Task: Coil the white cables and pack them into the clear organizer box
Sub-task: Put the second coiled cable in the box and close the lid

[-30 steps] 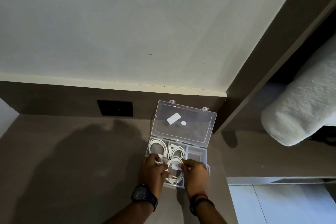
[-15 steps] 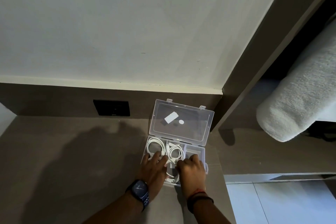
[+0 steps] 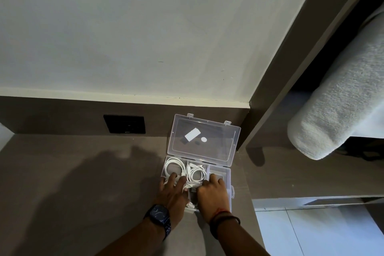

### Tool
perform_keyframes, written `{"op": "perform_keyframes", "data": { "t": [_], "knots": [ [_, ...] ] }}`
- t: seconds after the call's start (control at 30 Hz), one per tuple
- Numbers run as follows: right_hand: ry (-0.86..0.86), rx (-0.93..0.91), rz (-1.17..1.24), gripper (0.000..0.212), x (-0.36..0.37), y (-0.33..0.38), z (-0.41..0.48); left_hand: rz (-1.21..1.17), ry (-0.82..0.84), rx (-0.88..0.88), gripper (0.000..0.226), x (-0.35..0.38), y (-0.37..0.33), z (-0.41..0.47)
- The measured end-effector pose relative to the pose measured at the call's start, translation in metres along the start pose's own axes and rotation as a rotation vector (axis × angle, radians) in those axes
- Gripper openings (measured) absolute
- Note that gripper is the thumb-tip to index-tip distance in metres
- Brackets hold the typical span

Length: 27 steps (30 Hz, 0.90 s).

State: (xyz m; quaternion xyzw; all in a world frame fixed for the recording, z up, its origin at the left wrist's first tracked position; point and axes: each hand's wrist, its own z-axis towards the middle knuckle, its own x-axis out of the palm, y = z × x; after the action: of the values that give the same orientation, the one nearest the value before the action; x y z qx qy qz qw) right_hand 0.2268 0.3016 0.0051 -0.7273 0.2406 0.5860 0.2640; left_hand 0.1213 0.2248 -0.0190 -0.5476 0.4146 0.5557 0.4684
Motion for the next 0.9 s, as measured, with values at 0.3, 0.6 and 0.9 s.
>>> {"op": "perform_keyframes", "data": {
  "t": [0.3, 0.6, 0.9],
  "knots": [
    [-0.042, -0.012, 0.013, 0.029, 0.005, -0.005, -0.008, -0.229, -0.167, 0.126, 0.04, -0.001, 0.027, -0.002],
    [0.055, 0.012, 0.061, 0.031, 0.006, -0.008, -0.001, -0.359, -0.113, 0.298, 0.039, 0.007, 0.053, -0.01],
    [0.015, -0.018, 0.089, 0.012, 0.003, -0.005, -0.003, -0.397, 0.157, 0.12, 0.004, 0.003, 0.052, 0.013]
  ]
}}
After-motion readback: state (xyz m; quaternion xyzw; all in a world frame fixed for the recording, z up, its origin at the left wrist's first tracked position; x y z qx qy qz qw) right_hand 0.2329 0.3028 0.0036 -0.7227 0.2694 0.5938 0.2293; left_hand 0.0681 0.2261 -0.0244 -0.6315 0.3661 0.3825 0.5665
